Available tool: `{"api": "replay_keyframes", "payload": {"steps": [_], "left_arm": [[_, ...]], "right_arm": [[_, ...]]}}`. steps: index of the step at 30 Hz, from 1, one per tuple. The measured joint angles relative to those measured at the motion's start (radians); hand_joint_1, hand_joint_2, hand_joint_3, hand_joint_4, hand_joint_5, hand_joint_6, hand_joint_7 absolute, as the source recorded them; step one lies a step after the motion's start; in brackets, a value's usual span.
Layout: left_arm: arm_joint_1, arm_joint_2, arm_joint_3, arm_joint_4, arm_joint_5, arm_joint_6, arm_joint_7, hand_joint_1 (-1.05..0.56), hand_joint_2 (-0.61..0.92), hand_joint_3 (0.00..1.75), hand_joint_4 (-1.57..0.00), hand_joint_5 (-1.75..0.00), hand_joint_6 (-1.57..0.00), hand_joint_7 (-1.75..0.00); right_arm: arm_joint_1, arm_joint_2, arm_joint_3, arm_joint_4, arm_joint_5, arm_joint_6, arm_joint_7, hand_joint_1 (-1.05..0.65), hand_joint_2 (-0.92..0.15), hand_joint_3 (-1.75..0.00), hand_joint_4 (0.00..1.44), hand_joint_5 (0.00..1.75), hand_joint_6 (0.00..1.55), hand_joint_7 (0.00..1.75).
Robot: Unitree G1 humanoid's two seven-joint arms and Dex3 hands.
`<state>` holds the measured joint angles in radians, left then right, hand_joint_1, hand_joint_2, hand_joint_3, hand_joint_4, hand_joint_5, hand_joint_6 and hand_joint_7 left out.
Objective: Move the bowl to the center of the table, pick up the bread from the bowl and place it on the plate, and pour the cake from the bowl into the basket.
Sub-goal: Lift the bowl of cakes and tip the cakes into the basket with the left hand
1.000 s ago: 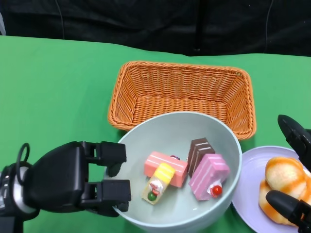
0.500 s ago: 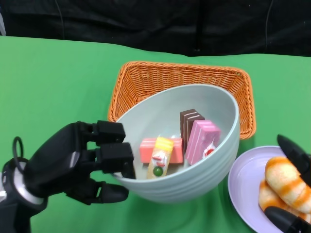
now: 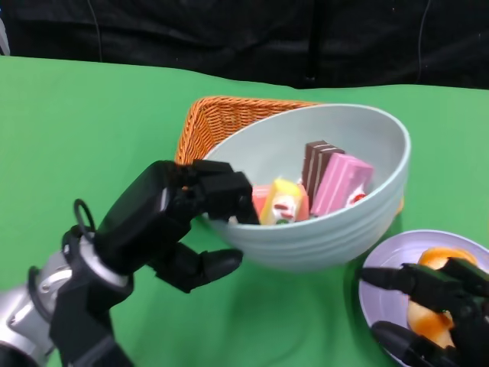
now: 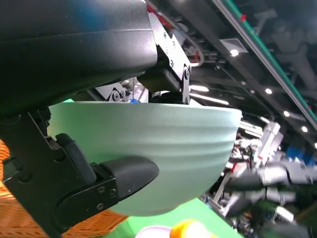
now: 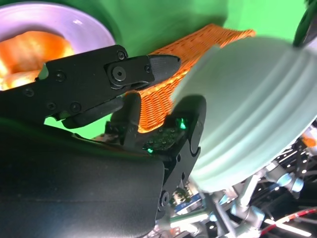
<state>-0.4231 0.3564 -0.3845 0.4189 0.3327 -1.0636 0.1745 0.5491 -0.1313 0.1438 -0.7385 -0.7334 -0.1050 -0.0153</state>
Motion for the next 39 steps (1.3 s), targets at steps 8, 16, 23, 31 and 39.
{"api": "replay_keyframes", "payload": {"steps": [8, 16, 23, 31, 39], "left_arm": [[-0.024, -0.125, 0.055, 0.021, -0.103, 0.084, -0.124, -0.06, 0.16, 1.75, -1.04, -1.75, -0.84, -1.72], [-0.058, -0.251, 0.100, 0.098, -0.142, 0.185, -0.185, -0.08, 0.20, 1.75, -1.04, -1.75, -0.85, -1.75], [-0.092, -0.373, 0.130, 0.158, -0.157, 0.288, -0.194, -0.17, 0.18, 1.75, -1.08, -1.75, -0.85, -1.75], [-0.091, -0.483, 0.188, 0.156, -0.245, 0.471, -0.197, -0.17, 0.22, 1.74, -1.08, -1.75, -0.85, -1.73], [-0.084, -0.588, 0.237, 0.089, -0.342, 0.691, -0.199, -0.11, 0.23, 1.74, -1.05, -1.75, -0.88, -1.72]], "right_arm": [[-0.024, -0.008, 0.033, 0.028, 0.010, -0.004, -0.011, -0.28, -0.85, -0.21, 0.73, 0.92, 0.88, 0.47], [-0.019, -0.020, 0.052, 0.042, 0.012, -0.004, -0.028, -0.27, -0.85, -0.22, 0.71, 0.92, 0.87, 0.46], [-0.012, -0.027, 0.058, 0.048, 0.016, -0.004, -0.051, -0.26, -0.84, -0.24, 0.70, 0.93, 0.87, 0.47], [-0.008, -0.034, 0.059, 0.048, 0.017, -0.004, -0.059, -0.27, -0.84, -0.25, 0.69, 0.93, 0.86, 0.47], [-0.004, -0.036, 0.059, 0.047, 0.018, -0.004, -0.064, -0.27, -0.83, -0.26, 0.68, 0.93, 0.85, 0.47]]}}
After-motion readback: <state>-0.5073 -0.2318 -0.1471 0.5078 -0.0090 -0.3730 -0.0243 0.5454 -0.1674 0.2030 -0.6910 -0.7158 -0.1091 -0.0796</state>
